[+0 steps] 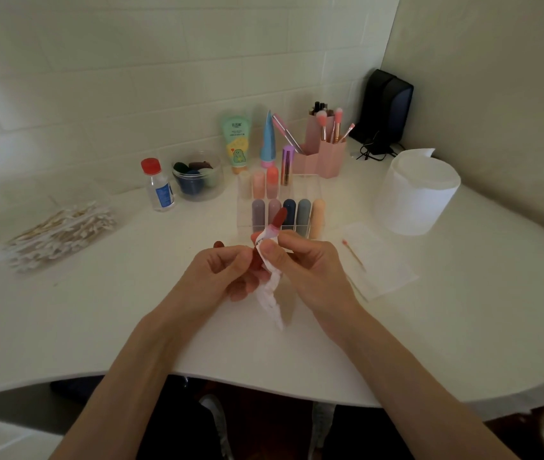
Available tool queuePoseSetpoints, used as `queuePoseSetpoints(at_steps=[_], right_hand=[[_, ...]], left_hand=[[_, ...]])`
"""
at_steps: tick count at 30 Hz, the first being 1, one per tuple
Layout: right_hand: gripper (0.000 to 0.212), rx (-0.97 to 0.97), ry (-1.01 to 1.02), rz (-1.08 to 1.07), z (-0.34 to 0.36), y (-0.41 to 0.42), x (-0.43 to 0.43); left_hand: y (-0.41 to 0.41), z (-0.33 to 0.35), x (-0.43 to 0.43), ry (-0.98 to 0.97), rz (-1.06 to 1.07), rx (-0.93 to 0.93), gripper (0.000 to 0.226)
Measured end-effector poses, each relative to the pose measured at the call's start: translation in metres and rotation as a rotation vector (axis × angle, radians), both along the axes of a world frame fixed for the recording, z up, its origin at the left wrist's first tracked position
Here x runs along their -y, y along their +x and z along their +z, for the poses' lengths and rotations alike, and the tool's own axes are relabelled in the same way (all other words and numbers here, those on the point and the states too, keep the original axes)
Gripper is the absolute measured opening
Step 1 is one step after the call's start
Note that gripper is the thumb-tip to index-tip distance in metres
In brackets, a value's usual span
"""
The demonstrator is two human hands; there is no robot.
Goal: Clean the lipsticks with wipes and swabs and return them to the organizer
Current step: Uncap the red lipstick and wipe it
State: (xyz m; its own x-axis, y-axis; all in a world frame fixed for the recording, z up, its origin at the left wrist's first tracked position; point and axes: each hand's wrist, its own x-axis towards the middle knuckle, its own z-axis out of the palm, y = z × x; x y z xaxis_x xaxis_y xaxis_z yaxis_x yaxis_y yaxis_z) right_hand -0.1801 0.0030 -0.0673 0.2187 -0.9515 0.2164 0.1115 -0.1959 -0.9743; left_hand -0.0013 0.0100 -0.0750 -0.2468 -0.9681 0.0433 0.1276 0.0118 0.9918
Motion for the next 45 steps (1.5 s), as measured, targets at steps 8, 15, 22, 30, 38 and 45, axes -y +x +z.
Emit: queuePoseSetpoints(at_steps=[8,15,22,30,38,45], right_hand=[[0.023,-0.014,-0.051,0.002,-0.001,0.001,0.003],[0.022,-0.047,-0.066,-0.031,0.002,-0.003,0.002],[0.020,-0.079,-0.138,-0.033,-0.001,-0.003,0.004],[0.017,-0.082,-0.064,-0.151,-0.011,-0.003,0.008],[0.011,-0.113,-0.131,-0.232,-0.009,0.000,0.005],[0.013,-0.042,-0.047,-0.334,-0.003,-0.007,0.006]], left_hand=[[0.005,-0.003,0.002,-0.083,0.064,0.049,0.024],[-0.002,0.001,-0.003,-0.056,-0.033,-0.049,0.031],[0.001,-0.001,0.001,-0.128,0.067,0.029,0.019],[-0.006,-0.005,0.002,-0.283,0.259,0.164,0.015],[-0.007,-0.006,0.003,-0.252,0.275,0.128,0.022],[-0.007,-0.001,0.001,-0.171,0.237,0.013,0.027]])
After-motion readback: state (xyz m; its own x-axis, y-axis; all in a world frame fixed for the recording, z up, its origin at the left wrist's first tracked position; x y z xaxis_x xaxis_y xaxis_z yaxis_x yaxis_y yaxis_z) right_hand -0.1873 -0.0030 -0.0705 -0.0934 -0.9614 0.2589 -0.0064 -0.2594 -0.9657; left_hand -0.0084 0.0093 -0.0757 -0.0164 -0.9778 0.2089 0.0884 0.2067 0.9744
